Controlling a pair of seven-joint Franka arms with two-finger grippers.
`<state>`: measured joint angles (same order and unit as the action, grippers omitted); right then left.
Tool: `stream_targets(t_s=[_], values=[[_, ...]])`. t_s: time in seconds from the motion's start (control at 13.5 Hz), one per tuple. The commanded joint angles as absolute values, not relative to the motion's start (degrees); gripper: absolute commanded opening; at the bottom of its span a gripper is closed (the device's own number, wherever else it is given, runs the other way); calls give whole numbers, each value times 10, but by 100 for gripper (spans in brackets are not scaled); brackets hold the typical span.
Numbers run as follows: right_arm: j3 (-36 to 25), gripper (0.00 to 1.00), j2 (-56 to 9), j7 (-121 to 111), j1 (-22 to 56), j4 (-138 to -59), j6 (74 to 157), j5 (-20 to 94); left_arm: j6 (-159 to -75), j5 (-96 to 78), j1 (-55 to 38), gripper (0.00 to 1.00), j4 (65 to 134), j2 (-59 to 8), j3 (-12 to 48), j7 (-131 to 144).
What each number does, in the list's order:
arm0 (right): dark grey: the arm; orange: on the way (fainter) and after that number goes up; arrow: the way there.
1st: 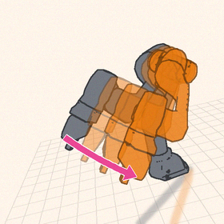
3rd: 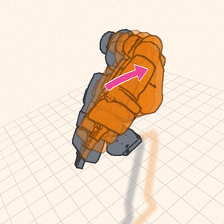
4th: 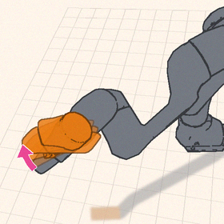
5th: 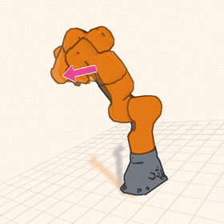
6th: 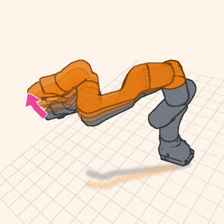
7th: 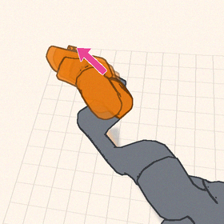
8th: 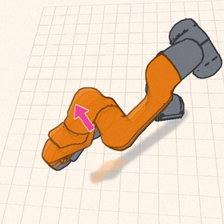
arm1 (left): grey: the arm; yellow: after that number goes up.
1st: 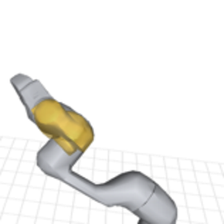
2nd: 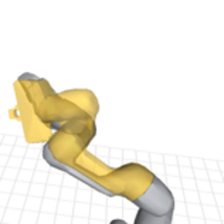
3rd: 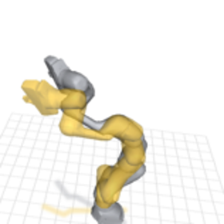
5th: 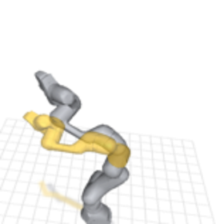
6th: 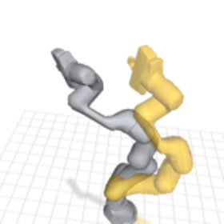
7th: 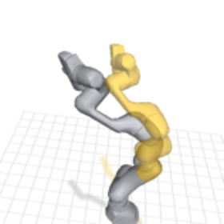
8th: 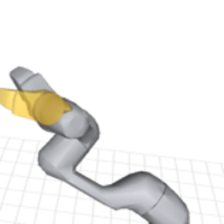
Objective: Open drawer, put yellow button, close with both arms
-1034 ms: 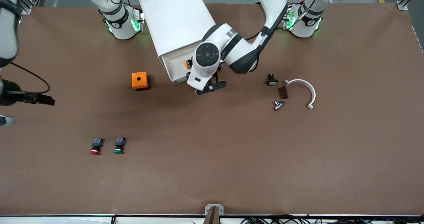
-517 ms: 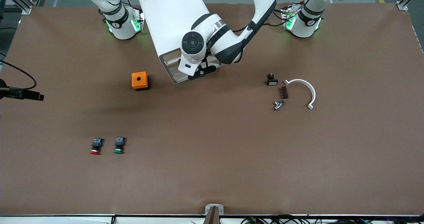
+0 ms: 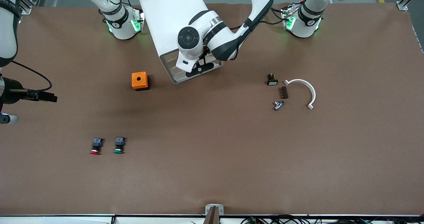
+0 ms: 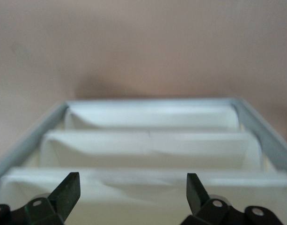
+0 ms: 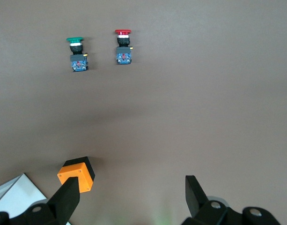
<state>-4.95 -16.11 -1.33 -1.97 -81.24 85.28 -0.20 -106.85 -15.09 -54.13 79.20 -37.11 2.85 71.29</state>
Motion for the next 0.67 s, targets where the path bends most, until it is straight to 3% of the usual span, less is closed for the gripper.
stream_targets(t_s=[0.0, 0.22, 0.59], values=[[-49, 100, -160, -23, -20, -784, 847, -21, -1066, -95, -499, 100, 795, -344, 5, 711], [-50, 100, -154, -24, -18, -756, 830, -20, -1064, -17, -408, 100, 795, -337, 0, 669], [-47, 100, -130, -19, -11, -714, 728, -11, -1056, 52, -258, 100, 795, -284, 1, 512]])
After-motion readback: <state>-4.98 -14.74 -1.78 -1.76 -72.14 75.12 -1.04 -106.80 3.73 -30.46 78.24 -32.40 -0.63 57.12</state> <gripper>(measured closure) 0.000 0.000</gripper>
